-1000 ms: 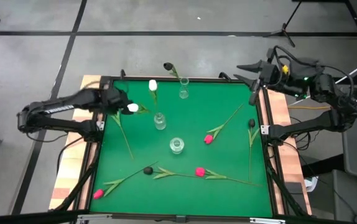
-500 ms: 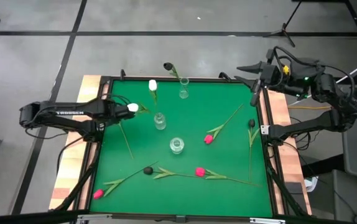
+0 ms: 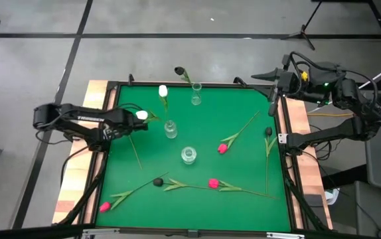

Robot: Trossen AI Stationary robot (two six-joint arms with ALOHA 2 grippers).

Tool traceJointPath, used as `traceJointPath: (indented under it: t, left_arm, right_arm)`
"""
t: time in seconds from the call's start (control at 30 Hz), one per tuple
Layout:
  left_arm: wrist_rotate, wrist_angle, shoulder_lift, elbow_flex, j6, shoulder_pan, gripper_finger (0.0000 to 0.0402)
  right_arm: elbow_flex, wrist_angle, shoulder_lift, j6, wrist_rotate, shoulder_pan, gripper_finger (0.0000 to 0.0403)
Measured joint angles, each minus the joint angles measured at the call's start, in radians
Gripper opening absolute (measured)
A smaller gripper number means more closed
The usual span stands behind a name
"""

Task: Sort flowers into vase by color
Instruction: Put the white flower into the middle transparent vase

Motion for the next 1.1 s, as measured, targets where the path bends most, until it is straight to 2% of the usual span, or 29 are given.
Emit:
traceJointPath:
  t: [0.33, 0.47, 0.7, 0.83, 1.1]
  left_arm:
    - [0.009, 0.062, 0.162, 0.005, 0.012, 0.001, 0.024]
    - [0.006, 0.093, 0.179, 0.005, 0.026, 0.001, 0.0195]
    - [0.002, 0.127, 0.157, 0.003, 0.0, 0.001, 0.007]
    - [-0.021, 0.146, 0.153, 0.001, 0.053, -0.003, 0.0015]
    - [-0.061, 0.177, 0.09, -0.002, 0.072, 0.003, 0.0019]
  right_arm:
    - [0.0, 0.0, 0.0, 0.0, -0.045, 0.0, 0.0135]
    - [0.0, 0.0, 0.0, 0.0, -0.045, 0.0, 0.0135]
    - [0.0, 0.0, 0.0, -0.005, -0.045, 0.0, 0.0135]
    - [0.0, 0.0, 0.0, -0.028, -0.045, 0.0, 0.0135]
    - [0.0, 0.001, 0.0, -0.029, -0.045, 0.0, 0.0135]
